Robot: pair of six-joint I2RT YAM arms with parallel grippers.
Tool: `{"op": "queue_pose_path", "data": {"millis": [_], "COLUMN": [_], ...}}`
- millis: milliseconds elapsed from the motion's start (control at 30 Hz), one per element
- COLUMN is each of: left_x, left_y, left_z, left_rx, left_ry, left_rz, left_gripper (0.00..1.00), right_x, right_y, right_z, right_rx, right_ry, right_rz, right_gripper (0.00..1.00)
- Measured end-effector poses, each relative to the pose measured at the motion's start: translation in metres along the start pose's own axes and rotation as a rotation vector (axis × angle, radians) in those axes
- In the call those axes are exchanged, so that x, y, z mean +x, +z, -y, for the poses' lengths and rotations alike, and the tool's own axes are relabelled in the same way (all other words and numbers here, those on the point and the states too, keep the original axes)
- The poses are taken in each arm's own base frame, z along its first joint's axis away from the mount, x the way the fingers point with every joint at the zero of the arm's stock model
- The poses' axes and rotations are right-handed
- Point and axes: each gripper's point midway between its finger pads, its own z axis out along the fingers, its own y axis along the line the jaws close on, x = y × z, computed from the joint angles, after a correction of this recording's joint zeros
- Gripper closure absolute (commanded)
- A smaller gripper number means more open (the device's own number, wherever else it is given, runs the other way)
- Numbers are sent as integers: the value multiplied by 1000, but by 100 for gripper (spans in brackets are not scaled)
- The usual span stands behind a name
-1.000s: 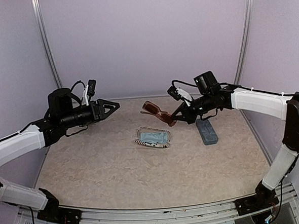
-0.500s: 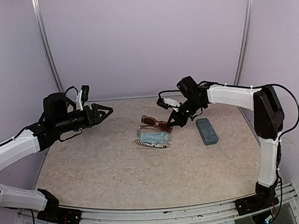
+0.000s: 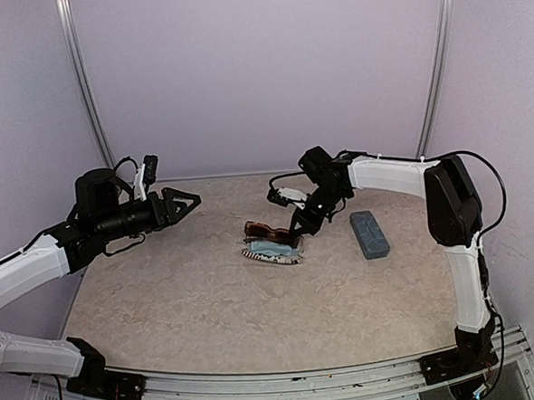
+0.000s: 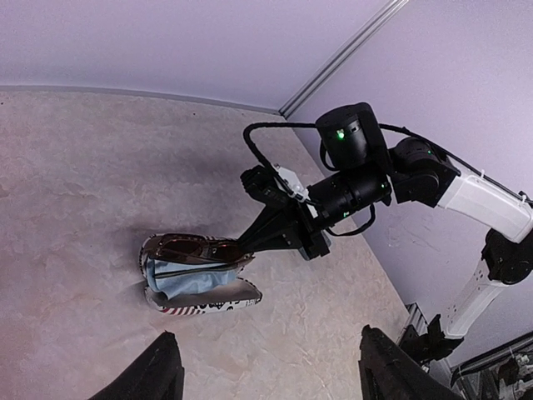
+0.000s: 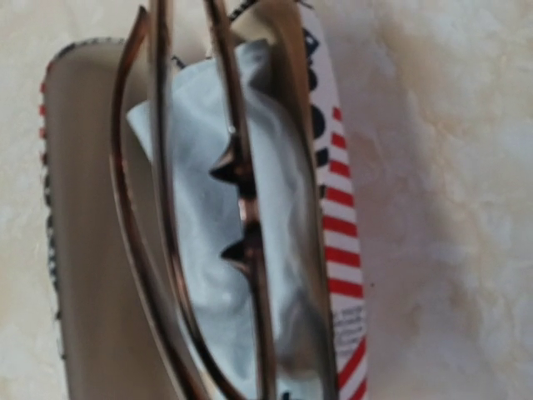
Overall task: Organize the sunglasses
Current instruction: Place the sunglasses in the sunglasses case.
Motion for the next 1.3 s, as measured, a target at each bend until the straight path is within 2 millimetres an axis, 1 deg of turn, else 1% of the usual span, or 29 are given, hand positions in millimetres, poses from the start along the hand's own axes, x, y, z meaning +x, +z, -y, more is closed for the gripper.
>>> {"op": "queue_pose_path", "data": {"millis": [133, 267, 367, 500, 600, 767, 867, 1000, 1100, 1300], "left_x": [3, 4, 4, 4, 5, 5, 5, 6, 7, 16], "left_y": [0, 0, 0, 0, 0, 0, 0, 1, 2, 9], "left_z": [-2, -3, -3, -3, -3, -3, -3, -4, -6, -15], "left_rx": [-5, -7, -6, -6, -6, -6, -6, -8, -12, -35], "left_ry": [-4, -5, -6, -6, -6, -7, -8, -12, -15, -36], "left_rz": [-7, -10, -10, -10, -10, -10, -10, -15, -21, -54], "left_gripper": [29, 29, 29, 29, 29, 29, 29, 29, 29, 29], "right_x": [4, 15, 17, 15, 14, 15, 15, 9, 0, -23], "right_y": [7, 15, 16, 14, 14, 14, 14, 13, 7, -17], "right_z": [2, 0, 0, 1, 4, 6, 7, 10, 10, 10], "right_rx": [-9, -28, -31, -24, -12, 3, 13, 29, 45, 79], "right_ry": [11, 29, 33, 38, 43, 52, 57, 59, 57, 40], "right_rz": [-23, -63, -70, -71, -75, -83, -83, -63, -31, 48], "right_gripper": [100, 100, 100, 90, 80, 74, 72, 71, 71, 70]}}
